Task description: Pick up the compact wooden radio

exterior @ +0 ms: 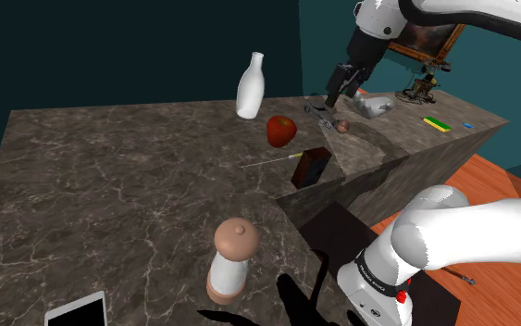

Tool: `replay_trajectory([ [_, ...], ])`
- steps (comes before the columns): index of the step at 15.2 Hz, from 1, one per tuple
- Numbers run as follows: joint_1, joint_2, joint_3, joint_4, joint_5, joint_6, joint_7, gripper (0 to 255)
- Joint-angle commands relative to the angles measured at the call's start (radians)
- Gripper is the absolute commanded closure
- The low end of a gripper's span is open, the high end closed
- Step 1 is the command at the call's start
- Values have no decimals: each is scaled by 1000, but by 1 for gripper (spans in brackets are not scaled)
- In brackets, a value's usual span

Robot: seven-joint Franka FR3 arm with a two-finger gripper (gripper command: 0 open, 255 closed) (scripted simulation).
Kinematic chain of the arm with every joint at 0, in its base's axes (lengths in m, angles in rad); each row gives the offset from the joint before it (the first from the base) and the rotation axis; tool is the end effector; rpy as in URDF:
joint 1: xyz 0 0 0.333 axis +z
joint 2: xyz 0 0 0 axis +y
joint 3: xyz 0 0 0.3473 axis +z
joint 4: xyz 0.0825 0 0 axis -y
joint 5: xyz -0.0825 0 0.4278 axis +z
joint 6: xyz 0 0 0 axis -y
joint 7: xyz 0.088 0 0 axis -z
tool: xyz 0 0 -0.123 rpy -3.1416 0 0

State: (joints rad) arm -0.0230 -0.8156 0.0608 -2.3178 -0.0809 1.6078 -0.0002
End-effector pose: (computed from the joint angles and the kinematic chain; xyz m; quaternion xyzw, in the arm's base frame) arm 0.3254 0.0096 0.6299 0.9966 0.0100 0.0528 0.0620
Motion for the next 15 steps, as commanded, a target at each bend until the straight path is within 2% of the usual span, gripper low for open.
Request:
replay_trajectory([
  [1, 0, 0, 0, 0, 0, 0, 0, 0],
  [12, 322, -13, -203, -336, -64, 264, -782, 0],
  [13, 337, -13, -215, -353, -70, 276, -824, 0],
  [15, 337, -10, -219, -378, -74, 304, -823, 0],
])
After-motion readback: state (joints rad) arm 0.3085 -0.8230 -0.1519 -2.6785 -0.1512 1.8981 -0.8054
